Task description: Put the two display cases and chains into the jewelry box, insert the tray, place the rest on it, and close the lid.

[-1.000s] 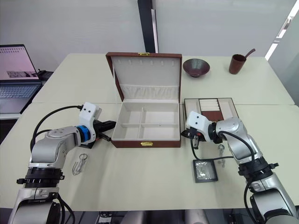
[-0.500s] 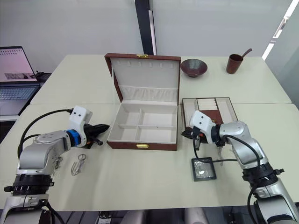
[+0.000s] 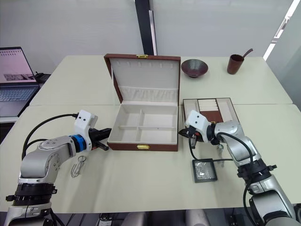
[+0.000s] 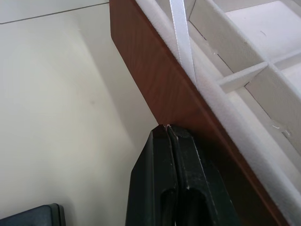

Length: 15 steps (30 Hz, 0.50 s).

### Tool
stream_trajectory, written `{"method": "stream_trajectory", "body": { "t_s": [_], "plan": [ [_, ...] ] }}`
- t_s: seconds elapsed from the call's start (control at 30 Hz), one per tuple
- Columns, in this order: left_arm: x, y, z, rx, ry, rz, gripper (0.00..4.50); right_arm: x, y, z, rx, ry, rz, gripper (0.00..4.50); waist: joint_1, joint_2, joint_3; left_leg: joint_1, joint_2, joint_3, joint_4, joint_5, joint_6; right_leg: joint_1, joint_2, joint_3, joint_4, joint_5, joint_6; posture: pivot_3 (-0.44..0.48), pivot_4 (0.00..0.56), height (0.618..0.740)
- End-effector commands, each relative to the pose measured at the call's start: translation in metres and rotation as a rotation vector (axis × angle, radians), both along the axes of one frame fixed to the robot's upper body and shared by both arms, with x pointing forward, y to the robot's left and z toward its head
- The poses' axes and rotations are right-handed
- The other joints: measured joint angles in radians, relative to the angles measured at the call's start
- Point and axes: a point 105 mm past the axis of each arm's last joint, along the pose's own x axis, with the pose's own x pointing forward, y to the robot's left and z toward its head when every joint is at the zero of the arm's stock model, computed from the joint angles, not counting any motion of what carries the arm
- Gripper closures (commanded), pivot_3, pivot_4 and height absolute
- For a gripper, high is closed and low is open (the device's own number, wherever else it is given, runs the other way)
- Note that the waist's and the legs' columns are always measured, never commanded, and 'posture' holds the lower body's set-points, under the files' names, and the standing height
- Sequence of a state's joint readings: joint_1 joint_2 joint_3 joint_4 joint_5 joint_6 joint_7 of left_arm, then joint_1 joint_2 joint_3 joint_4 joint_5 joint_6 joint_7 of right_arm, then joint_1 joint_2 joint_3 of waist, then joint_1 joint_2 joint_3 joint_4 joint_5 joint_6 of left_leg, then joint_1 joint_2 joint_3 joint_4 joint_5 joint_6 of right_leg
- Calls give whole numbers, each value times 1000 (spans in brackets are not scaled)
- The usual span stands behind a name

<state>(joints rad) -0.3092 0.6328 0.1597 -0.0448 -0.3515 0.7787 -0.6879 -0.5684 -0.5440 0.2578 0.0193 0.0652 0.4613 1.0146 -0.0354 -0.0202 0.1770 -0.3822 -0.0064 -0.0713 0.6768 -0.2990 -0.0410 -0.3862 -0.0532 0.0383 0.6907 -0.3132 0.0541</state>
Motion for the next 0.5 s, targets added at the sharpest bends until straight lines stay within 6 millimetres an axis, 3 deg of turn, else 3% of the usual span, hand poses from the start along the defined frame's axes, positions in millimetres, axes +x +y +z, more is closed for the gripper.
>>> {"method": "stream_trajectory", "body": {
  "t_s": [0.03,0.2,0.5],
  "plan": [
    [-1,-9,10,-10,-35,-39,4500,3,12,18,28,-77,43,4487,0,0,0,0,0,0,0,0,0,0,0,0,0,0,0,0,150,740],
    [0,-9,9,-12,-36,-31,4500,4,8,20,18,-78,45,4487,0,0,0,0,0,0,0,0,0,0,0,0,0,0,0,0,150,740],
    [1,13,18,23,-63,16,4500,5,-9,27,6,-88,1,4487,2,0,0,0,0,0,0,0,0,0,0,0,0,0,0,0,150,740]
  ]
}}
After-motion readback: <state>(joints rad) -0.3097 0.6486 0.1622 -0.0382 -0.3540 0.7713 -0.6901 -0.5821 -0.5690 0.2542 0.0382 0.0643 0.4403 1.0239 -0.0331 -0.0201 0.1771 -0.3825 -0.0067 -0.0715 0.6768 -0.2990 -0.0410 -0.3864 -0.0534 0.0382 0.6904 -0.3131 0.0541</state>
